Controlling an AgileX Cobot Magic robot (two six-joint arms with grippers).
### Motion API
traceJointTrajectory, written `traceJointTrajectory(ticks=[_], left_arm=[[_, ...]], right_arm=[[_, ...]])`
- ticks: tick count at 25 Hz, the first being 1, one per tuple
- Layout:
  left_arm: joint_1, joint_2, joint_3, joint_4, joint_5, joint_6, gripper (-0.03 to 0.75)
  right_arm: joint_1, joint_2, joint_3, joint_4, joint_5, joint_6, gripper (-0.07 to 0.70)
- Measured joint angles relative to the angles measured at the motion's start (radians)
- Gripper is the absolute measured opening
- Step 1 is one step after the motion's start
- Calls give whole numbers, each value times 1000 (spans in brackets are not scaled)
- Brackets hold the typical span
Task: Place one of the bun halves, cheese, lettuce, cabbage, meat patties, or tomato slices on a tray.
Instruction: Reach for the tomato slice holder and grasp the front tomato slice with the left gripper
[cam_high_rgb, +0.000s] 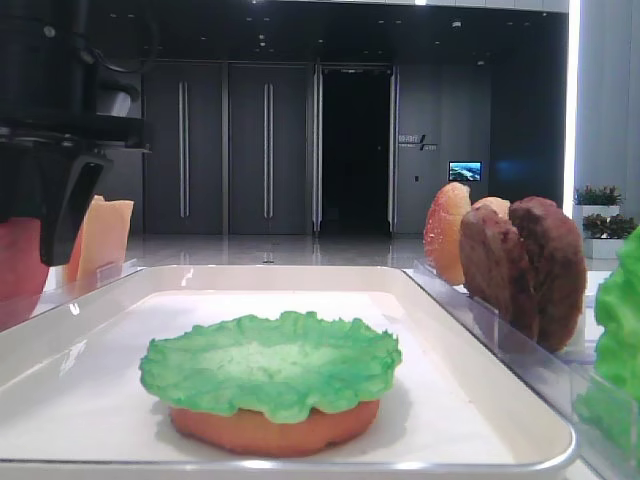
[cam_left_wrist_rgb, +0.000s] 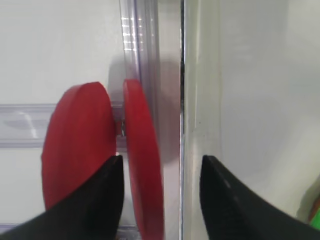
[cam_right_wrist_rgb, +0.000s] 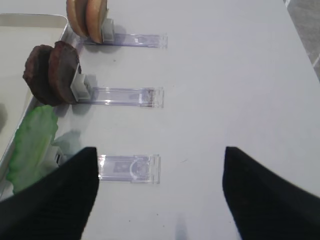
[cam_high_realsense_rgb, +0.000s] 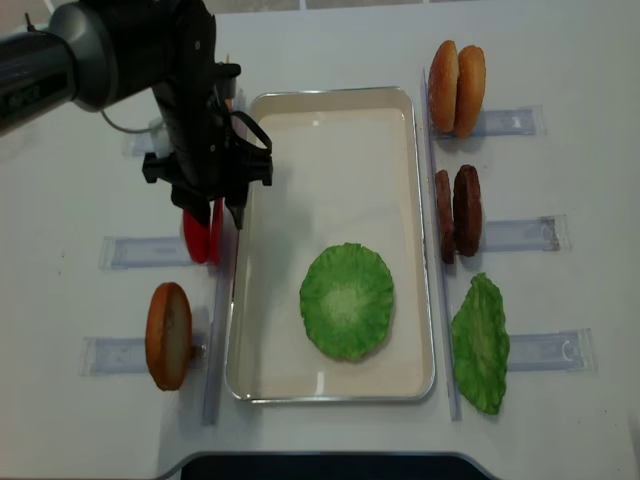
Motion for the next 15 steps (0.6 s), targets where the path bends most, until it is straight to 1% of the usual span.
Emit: traceJointTrajectory(ticks=[5, 15], left_arm=[[0, 0, 0, 2, 14, 0, 213], [0, 0, -1, 8, 32, 7, 91]], right_arm=[[0, 0, 0, 0, 0, 0, 523], [0, 0, 0, 0, 0, 0, 523]])
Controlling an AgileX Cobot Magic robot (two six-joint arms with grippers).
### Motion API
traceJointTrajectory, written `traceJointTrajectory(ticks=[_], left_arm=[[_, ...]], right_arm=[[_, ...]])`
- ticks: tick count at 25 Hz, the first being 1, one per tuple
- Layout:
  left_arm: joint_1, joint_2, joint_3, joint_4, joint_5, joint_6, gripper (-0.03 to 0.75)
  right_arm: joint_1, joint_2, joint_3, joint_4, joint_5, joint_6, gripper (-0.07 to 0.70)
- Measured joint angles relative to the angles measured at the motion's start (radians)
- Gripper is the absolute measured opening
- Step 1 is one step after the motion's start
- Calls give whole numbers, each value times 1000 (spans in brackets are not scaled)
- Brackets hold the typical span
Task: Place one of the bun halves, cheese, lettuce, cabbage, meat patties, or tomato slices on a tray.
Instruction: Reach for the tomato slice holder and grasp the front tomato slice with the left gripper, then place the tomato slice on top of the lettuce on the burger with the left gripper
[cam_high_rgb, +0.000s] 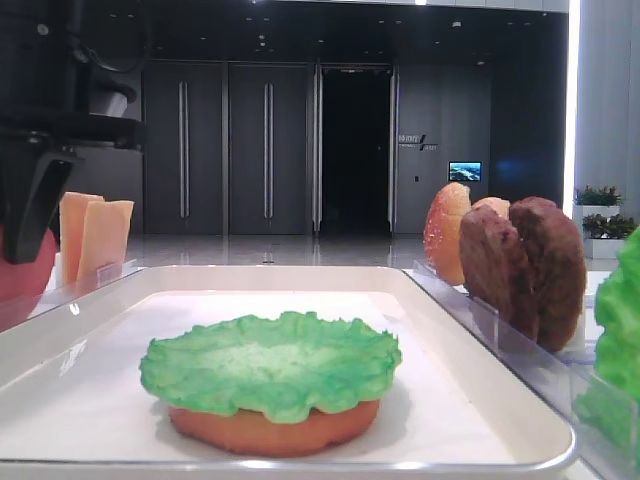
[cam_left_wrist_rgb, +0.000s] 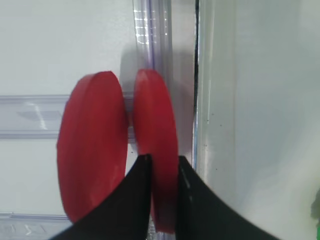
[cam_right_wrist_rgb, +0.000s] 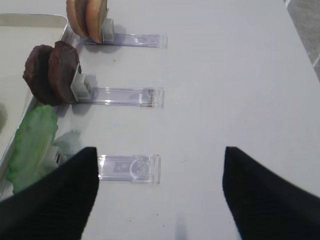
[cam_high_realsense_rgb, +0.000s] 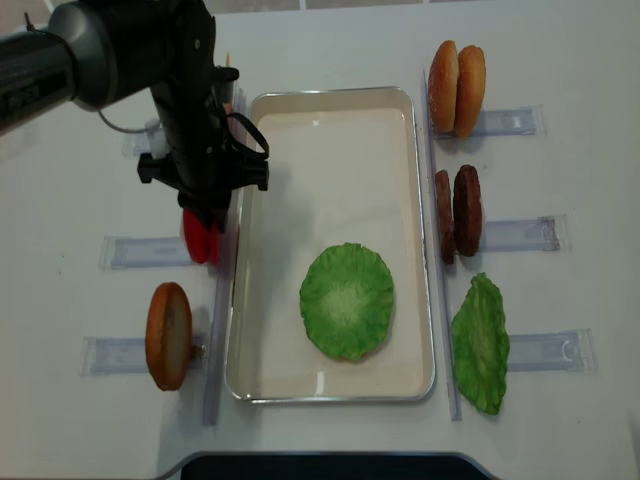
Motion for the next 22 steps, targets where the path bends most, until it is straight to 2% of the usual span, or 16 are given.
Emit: traceJointTrajectory(ticks=[3, 14, 22], left_arm=[[0, 0, 0, 3, 4, 2, 61], [0, -4, -2, 5, 24, 8, 57], [0, -40, -18, 3, 78, 11, 57]], right_arm=[[0, 0, 0, 0, 0, 0, 523], [0, 0, 0, 0, 0, 0, 523], [0, 0, 0, 0, 0, 0, 523]])
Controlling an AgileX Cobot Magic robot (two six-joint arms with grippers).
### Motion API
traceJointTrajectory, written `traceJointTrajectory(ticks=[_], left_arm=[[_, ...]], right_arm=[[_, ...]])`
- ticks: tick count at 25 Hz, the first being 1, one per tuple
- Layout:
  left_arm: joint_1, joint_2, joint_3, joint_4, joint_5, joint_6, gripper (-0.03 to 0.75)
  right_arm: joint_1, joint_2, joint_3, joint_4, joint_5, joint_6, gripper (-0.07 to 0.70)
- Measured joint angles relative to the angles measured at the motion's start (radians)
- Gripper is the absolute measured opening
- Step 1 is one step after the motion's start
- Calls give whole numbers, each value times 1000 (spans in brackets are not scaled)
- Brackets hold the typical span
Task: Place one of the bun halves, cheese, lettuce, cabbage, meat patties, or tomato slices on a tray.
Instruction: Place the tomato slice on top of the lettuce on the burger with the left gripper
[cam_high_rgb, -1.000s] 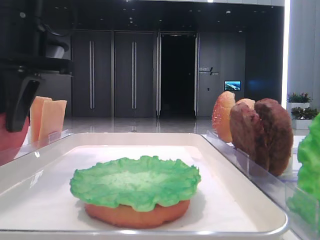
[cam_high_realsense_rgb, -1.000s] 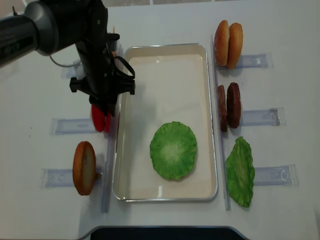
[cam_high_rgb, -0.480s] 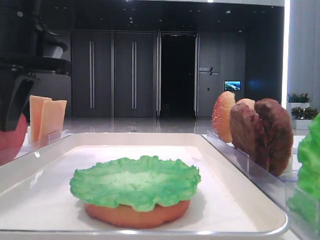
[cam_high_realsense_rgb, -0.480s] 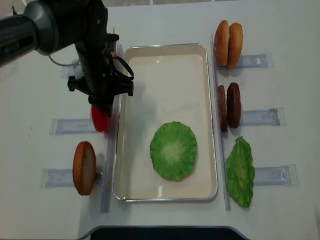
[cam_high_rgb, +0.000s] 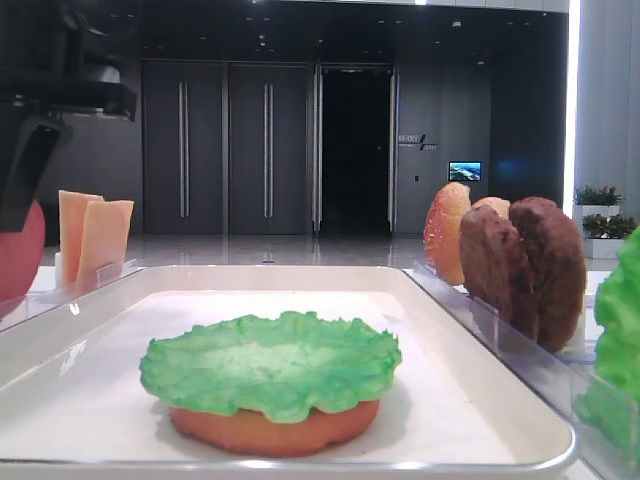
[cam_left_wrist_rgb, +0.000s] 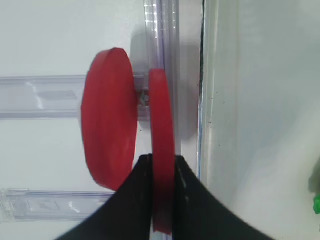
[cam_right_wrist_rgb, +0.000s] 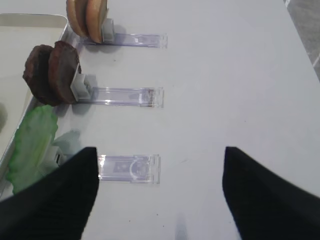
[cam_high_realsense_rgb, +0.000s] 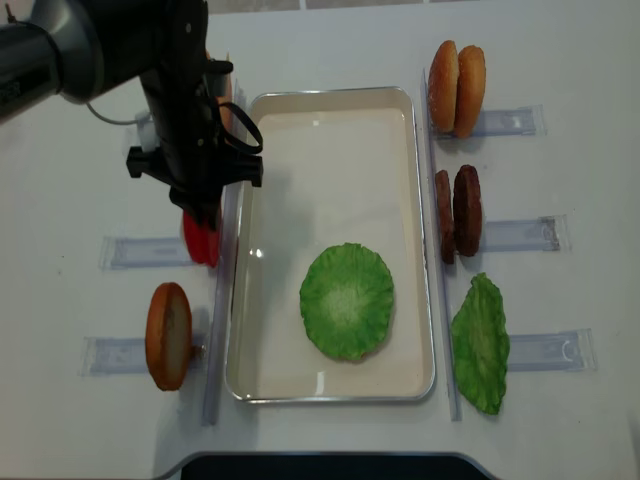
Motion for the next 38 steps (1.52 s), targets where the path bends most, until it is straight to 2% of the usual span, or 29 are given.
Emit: traceJointTrajectory(ticks=[30, 38], left_arm=[[0, -171, -55, -70, 44, 2, 57], [-59, -184, -55, -99, 35, -19, 57]], right_arm=[[0, 0, 0, 0, 0, 0, 523], [0, 0, 0, 0, 0, 0, 523]])
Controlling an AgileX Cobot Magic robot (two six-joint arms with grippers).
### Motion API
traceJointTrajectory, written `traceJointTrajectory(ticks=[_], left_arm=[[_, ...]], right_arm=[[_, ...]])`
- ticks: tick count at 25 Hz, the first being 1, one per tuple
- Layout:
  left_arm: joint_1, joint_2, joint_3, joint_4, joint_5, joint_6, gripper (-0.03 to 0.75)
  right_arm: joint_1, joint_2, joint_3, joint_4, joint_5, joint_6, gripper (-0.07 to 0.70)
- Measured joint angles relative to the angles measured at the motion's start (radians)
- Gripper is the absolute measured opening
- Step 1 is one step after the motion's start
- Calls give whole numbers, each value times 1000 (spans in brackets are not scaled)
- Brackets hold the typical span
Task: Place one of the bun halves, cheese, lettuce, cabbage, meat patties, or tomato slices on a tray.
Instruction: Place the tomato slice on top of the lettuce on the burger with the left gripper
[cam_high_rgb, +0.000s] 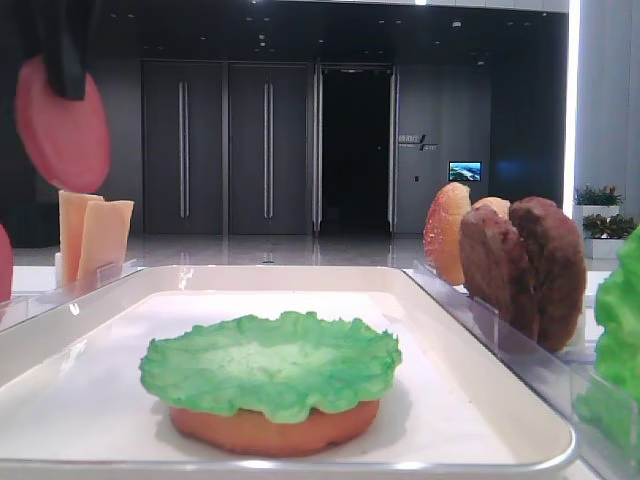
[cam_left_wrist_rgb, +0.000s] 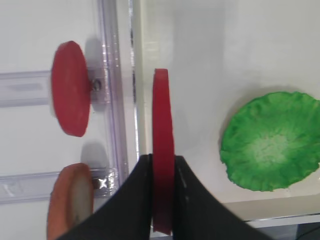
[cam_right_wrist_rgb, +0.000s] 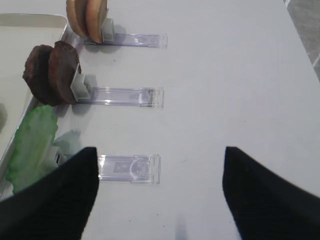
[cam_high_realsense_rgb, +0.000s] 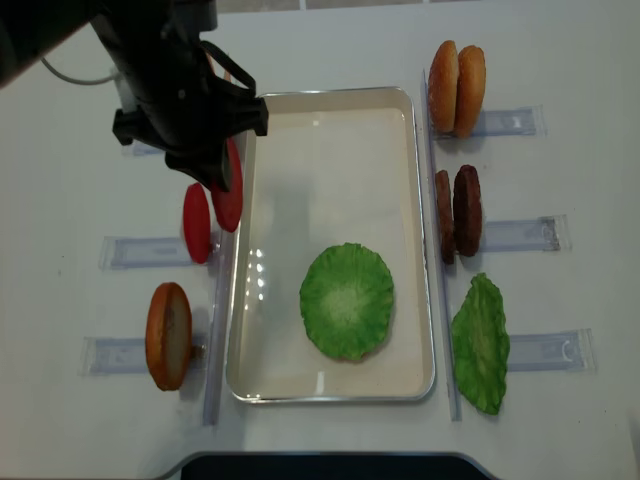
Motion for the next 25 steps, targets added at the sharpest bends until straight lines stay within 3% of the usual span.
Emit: traceJointTrajectory(ticks=[16, 25], left_arm=[[-115, 0, 42, -151, -180, -6, 57], [-152, -21, 175, -240, -319, 54, 57]], right_arm=[[0, 0, 0, 0, 0, 0, 523], [0, 0, 0, 0, 0, 0, 523]])
